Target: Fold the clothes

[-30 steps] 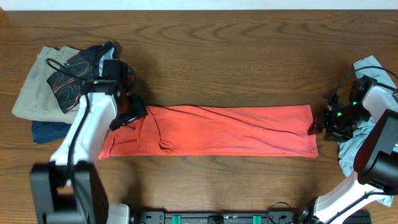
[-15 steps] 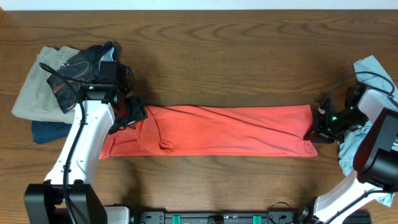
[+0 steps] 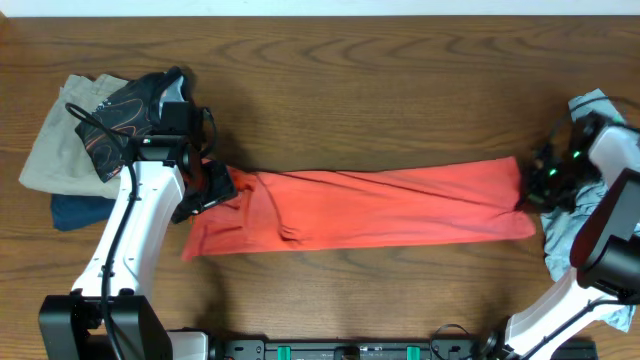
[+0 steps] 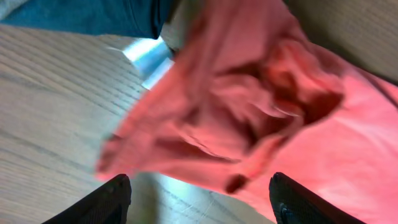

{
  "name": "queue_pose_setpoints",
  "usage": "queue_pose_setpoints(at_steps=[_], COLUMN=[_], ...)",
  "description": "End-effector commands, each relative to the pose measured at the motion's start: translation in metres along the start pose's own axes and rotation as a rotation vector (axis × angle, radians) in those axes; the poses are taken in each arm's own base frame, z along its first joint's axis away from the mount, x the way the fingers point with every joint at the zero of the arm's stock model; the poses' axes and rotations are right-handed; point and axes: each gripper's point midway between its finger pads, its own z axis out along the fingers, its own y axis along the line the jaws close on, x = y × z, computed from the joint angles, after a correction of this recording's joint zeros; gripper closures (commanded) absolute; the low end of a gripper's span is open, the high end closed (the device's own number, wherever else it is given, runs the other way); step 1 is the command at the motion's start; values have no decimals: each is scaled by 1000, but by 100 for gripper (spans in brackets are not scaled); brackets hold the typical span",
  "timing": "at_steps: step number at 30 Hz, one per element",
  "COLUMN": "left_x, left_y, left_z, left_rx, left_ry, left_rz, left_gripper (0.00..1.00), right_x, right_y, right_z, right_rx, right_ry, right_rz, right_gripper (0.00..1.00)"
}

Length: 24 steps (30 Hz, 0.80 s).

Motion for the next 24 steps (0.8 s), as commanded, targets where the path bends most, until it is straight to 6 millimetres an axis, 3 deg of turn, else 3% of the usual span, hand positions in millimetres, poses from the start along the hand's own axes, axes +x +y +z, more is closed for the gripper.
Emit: queue_pose_setpoints(at_steps=[1,5,10,16,24], left_x=[-2,-2,0,3,5], left_y=[-1,-1,0,1,2], left_z=[-4,-4,-4,-2,-2], left_rx=[4,2,-1,-7,-10], left_ry=[-9,-5,2,13,19], left_rz=[3,3,3,4,4], left_gripper=[27,26,23,21,19], right_x=[-18,-12,9,29,58], right_y=[-19,4,46,115,191], right_z=[-30,-41,-36,-22,3], right_rx=[72,20,-18,-45,16], right_ry=[-61,-26,63,114,120], right_rz=[50,-17,-117,-269,-403], right_gripper=[99,99,99,99,99])
